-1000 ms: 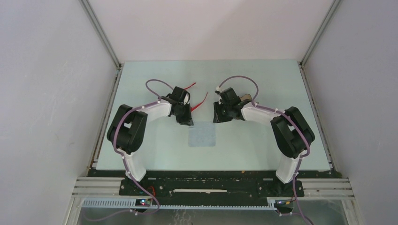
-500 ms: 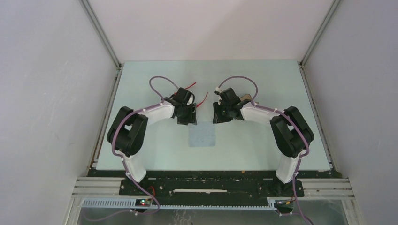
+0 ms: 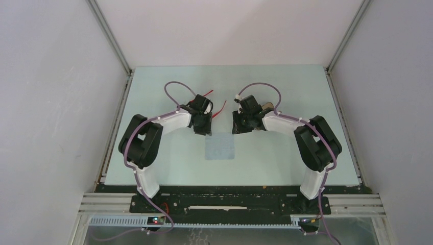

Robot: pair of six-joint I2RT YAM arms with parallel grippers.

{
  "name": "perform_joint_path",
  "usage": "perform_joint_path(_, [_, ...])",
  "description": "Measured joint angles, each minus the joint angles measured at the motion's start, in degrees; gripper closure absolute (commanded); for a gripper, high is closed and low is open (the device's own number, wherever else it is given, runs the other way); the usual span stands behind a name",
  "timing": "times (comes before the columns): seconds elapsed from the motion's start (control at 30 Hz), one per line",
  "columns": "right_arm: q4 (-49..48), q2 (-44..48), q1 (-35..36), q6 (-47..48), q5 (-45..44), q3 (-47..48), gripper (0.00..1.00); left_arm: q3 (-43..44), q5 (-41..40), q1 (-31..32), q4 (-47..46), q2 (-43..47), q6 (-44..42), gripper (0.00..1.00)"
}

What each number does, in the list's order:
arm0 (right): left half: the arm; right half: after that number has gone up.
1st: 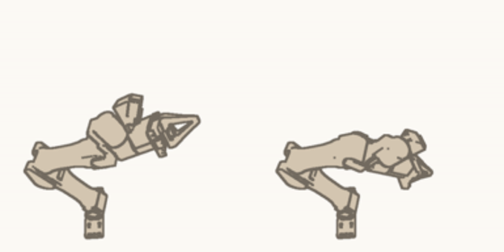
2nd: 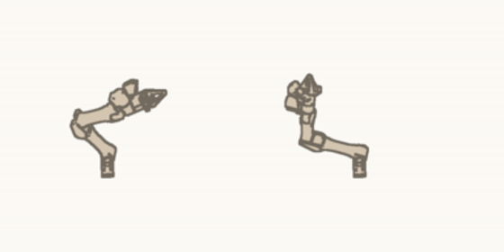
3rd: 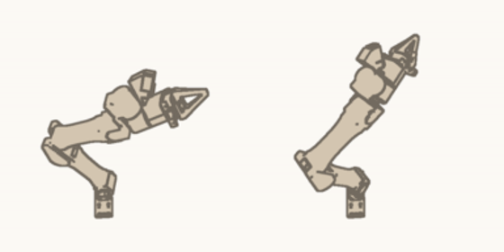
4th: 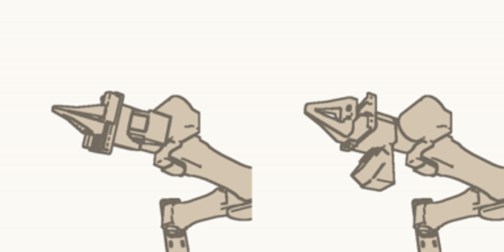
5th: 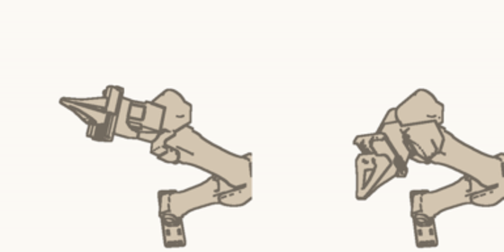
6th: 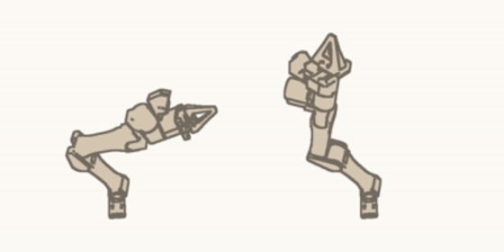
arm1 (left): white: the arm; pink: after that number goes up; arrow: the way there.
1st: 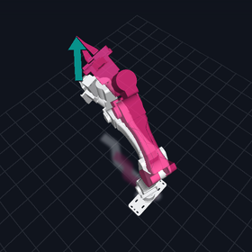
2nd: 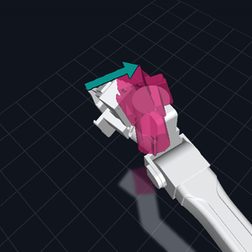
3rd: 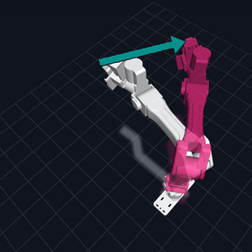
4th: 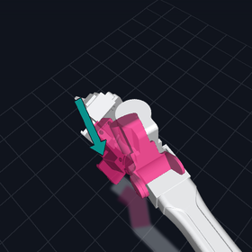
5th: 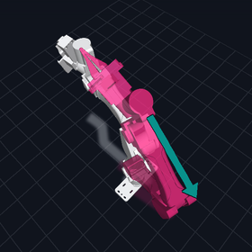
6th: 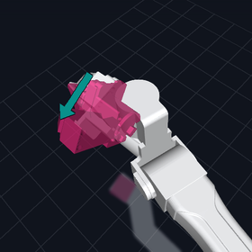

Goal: Organize the sunglasses

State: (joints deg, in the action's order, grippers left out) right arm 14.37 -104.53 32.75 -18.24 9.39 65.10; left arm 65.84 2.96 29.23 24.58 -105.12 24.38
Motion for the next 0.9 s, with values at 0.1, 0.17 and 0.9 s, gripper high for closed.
perform_joint_path(0.1, [0.0,0.0,0.0,-0.07,-0.02,0.0,0.57,0.0,0.22,0.02,-0.02,-0.11,-0.09,0.67])
perform_joint_path(0.17, [0.0,0.0,0.0,-0.11,-0.04,0.0,0.57,0.0,0.39,0.02,-0.04,-0.11,-0.09,0.69])
perform_joint_path(0.9, [0.85,-4.76,0.24,0.09,1.68,3.32,0.63,0.0,0.24,0.44,-0.02,-0.24,-0.46,0.88])
